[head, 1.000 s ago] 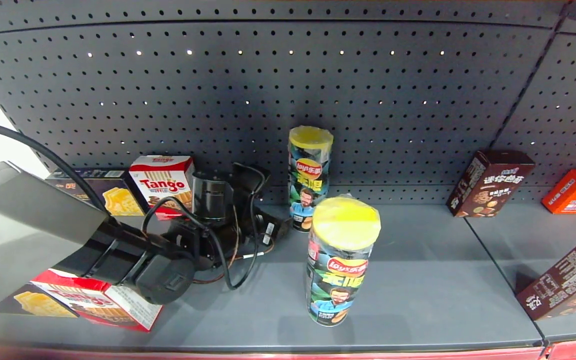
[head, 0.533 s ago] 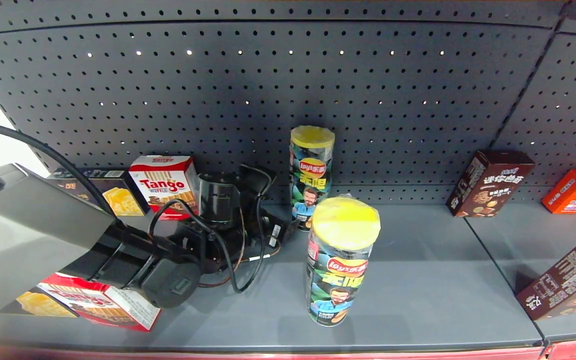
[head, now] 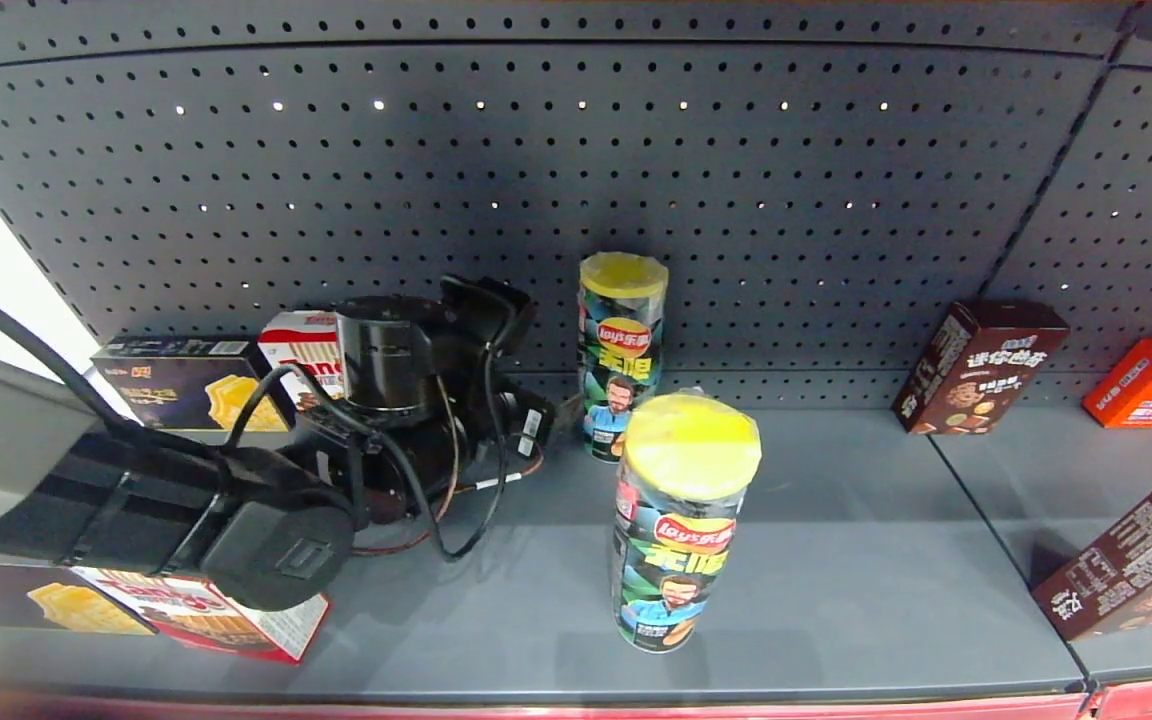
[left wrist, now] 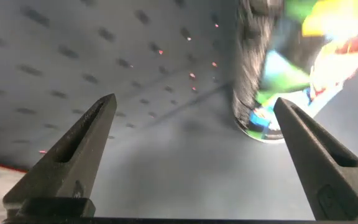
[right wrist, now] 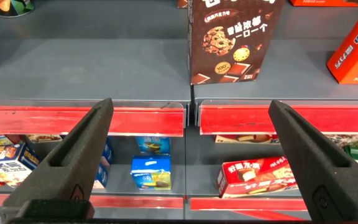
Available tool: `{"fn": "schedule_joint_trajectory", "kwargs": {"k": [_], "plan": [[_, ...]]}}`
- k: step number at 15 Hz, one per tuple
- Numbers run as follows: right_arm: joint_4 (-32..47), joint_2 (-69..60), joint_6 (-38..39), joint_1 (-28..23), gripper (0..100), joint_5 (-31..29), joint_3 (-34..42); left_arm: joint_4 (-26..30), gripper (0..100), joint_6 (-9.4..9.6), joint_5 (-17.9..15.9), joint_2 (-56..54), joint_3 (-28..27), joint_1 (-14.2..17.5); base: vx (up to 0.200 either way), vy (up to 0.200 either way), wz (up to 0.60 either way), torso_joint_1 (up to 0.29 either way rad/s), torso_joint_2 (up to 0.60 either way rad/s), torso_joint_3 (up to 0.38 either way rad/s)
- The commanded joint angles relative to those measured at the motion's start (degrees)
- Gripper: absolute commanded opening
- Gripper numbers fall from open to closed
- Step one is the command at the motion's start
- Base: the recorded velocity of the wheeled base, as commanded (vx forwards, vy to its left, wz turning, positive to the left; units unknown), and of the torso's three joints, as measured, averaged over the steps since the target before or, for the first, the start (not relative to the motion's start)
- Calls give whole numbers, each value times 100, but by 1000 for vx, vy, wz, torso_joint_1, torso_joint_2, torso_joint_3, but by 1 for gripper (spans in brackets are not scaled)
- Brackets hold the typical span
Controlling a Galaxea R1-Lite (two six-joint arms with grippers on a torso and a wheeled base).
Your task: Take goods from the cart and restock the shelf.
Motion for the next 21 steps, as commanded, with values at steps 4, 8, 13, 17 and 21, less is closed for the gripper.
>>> {"fn": "schedule_joint_trajectory", "kwargs": {"k": [4, 8, 13, 17, 21], "plan": [[0, 9, 4, 1, 100, 2, 0, 752, 100, 262, 307, -1390, 58, -25, 0, 0, 0, 0, 0, 0], [0, 9, -5, 1, 100, 2, 0, 1042, 100, 271, 676, -2418, 401, -517, 0, 0, 0, 0, 0, 0], [0, 9, -5, 9, 100, 2, 0, 1200, 100, 341, 931, -4027, 1878, -578, 0, 0, 0, 0, 0, 0], [18, 115, -40, 27, 100, -15, -26, 1156, 100, -45, 887, -4361, 2168, -473, 0, 0, 0, 0, 0, 0], [343, 2417, 329, 106, 100, 283, -2549, 1147, 100, -54, 702, -4466, 2300, -420, 0, 0, 0, 0, 0, 0]]}}
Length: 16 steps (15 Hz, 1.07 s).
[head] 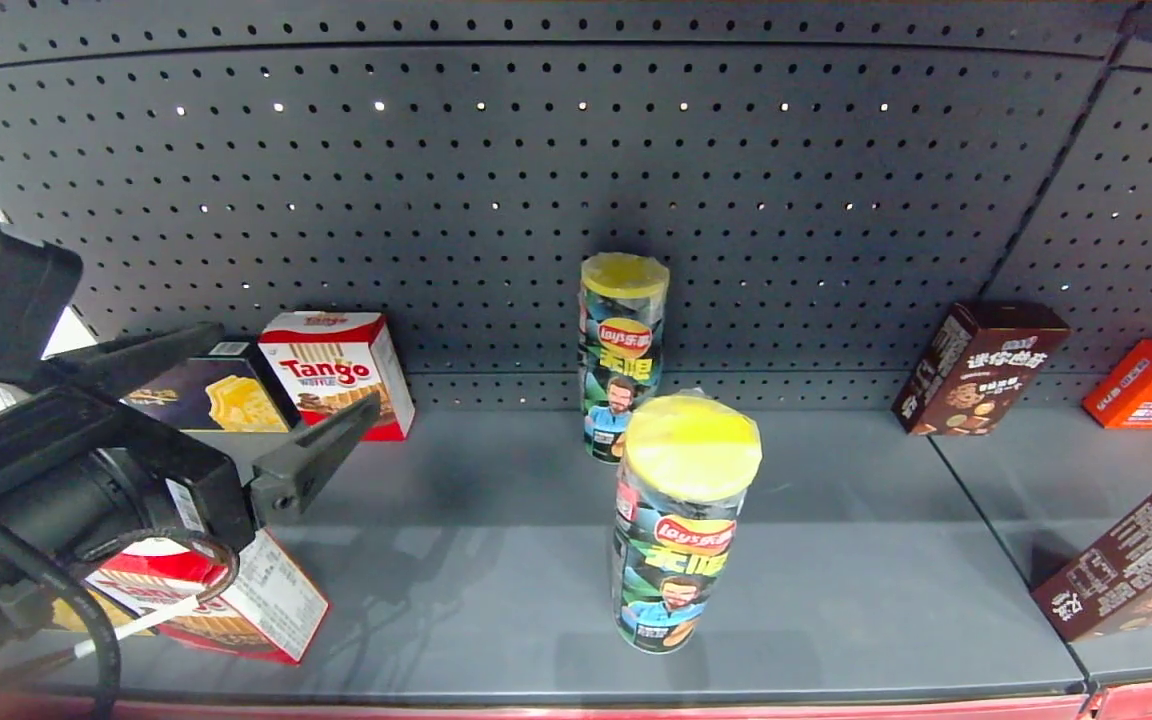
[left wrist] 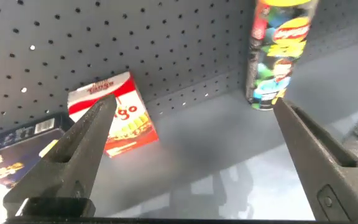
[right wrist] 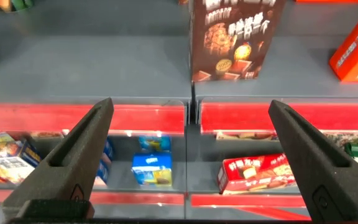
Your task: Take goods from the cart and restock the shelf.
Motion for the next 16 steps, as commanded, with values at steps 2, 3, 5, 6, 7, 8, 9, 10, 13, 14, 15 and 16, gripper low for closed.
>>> {"fn": "schedule_joint_trajectory", "kwargs": {"k": [2, 3, 5, 6, 7, 8, 9, 10, 13, 14, 15, 16], "plan": [[175, 2845, -620, 369, 100, 711, -2279, -89, 100, 3, -39, -67, 73, 20, 0, 0, 0, 0, 0, 0], [140, 3258, -823, 580, 100, 799, -2455, -133, 100, 3, -65, -58, 73, 20, 0, 0, 0, 0, 0, 0], [-62, 4120, -1051, 1362, 100, 773, -2736, -150, 100, 3, -74, -49, 82, 29, 0, 0, 0, 0, 0, 0], [-212, 4533, -1051, 1723, 100, 702, -2841, -150, 100, 3, -74, -49, 100, 29, 0, 0, 0, 0, 0, 0], [-388, 4867, -1051, 2030, 100, 579, -2885, -168, 100, 3, -74, -49, 108, 29, 0, 0, 0, 0, 0, 0], [-607, 5227, -1042, 2338, 100, 439, -2841, -212, 100, 3, -91, -49, 117, 29, 0, 0, 0, 0, 0, 0], [-739, 5456, -1033, 2522, 100, 395, -2815, -212, 100, 3, -91, -40, 117, 29, 0, 0, 0, 0, 0, 0], [-924, 5833, -1033, 2760, 100, 377, -2780, -212, 100, 3, -170, 4, 108, 29, 0, 0, 0, 0, 0, 0], [-1135, 6519, -1033, 3120, 100, 377, -2921, -230, 100, 12, -197, 100, 91, 73, 0, 0, 0, 0, 0, 0], [-1135, 6607, -1033, 3173, 100, 377, -2973, -238, 100, 12, -206, 109, 91, 73, 0, 0, 0, 0, 0, 0], [-1135, 6853, -1033, 3349, 100, 368, -3088, -326, 100, 12, -206, 136, 91, 73, 0, 0, 0, 0, 0, 0], [-1135, 6941, -1033, 3401, 100, 342, -3105, -344, 100, 12, -206, 153, 82, 81, 0, 0, 0, 0, 0, 0]]}}
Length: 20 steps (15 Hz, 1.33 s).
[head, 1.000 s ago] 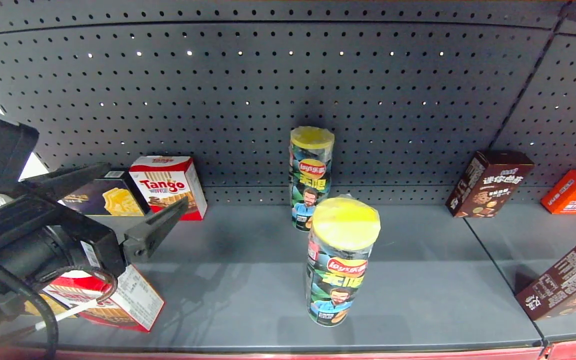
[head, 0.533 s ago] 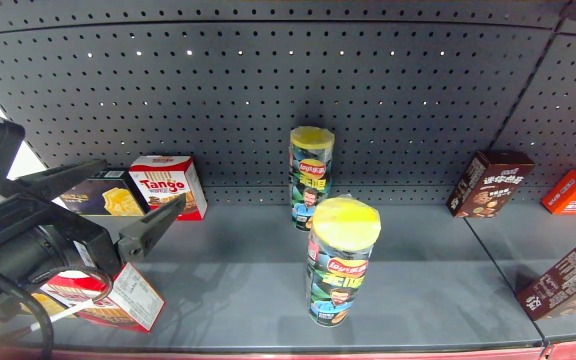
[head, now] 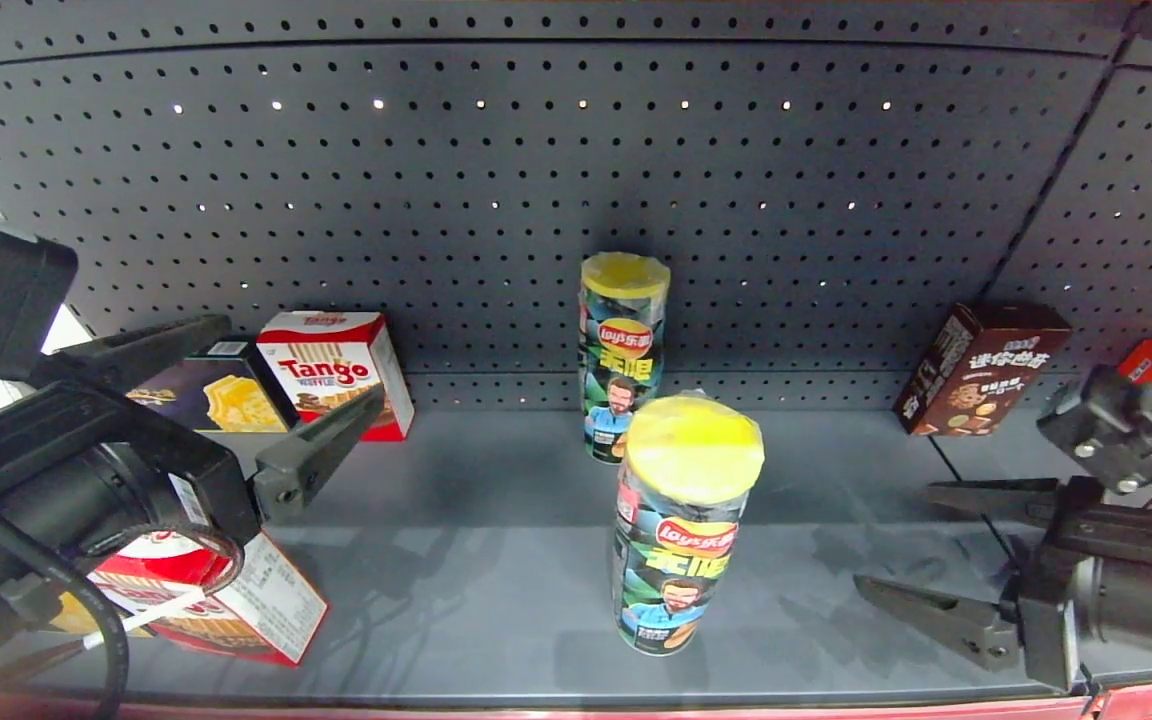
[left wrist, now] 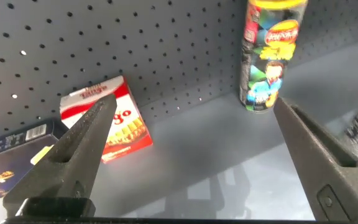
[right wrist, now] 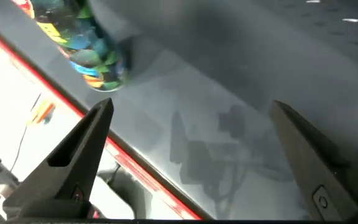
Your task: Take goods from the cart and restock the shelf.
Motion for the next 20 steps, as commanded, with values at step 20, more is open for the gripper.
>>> {"fn": "schedule_joint_trajectory", "kwargs": {"k": [20], "plan": [[-340, 2139, -35, 721, 100, -391, -1036, -13, 100, 25, -59, 97, 23, 49, 0, 0, 0, 0, 0, 0]]}}
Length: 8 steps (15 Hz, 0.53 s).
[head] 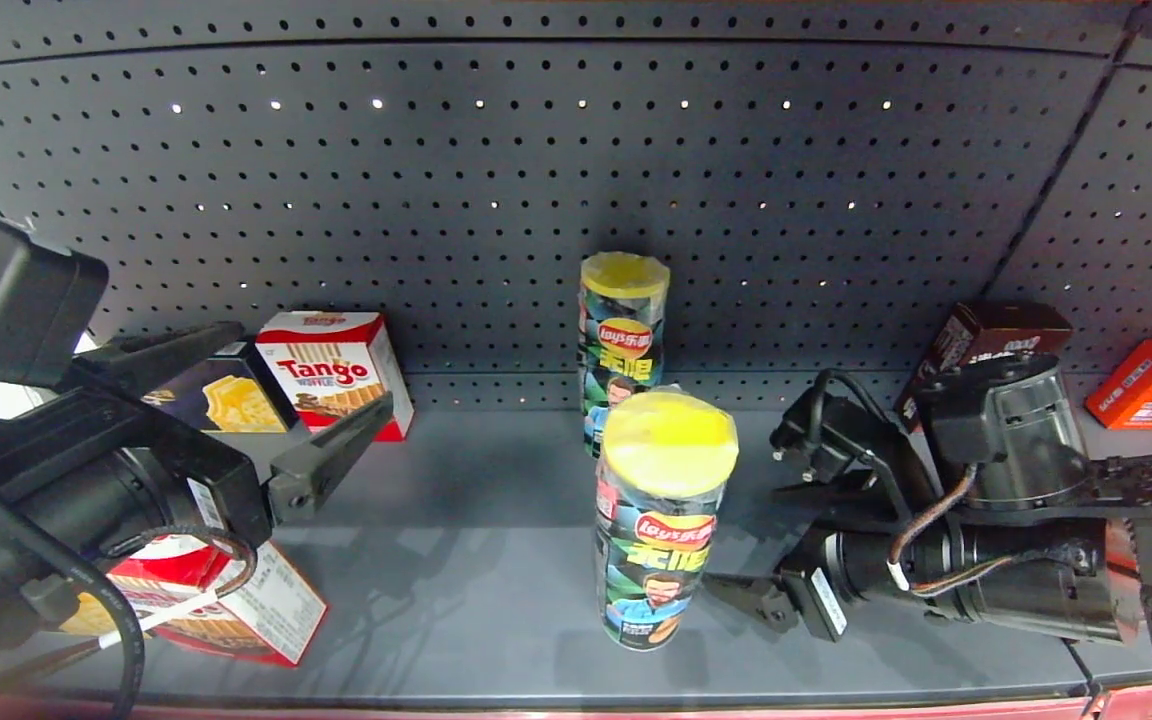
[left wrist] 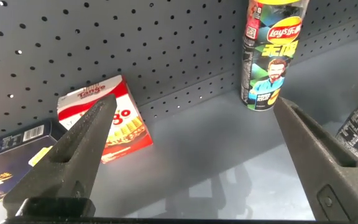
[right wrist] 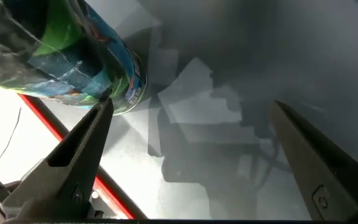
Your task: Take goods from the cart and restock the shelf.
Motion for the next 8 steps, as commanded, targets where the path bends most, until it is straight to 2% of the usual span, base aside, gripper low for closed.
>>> {"fn": "schedule_joint_trajectory", "kwargs": {"k": [1, 5, 8], "plan": [[-1, 19, -3, 29, 100, 0, -11, -2, 100, -1, 4, 14, 1, 0, 0, 0, 0, 0, 0, 0], [-1, -34, 6, -155, 100, 0, -29, -2, 100, -1, 4, 14, 10, 0, 0, 0, 0, 0, 0, 0], [-1, 151, -3, -23, 100, 0, -161, 6, 100, -9, 4, 14, 10, 0, 0, 0, 0, 0, 0, 0]]}}
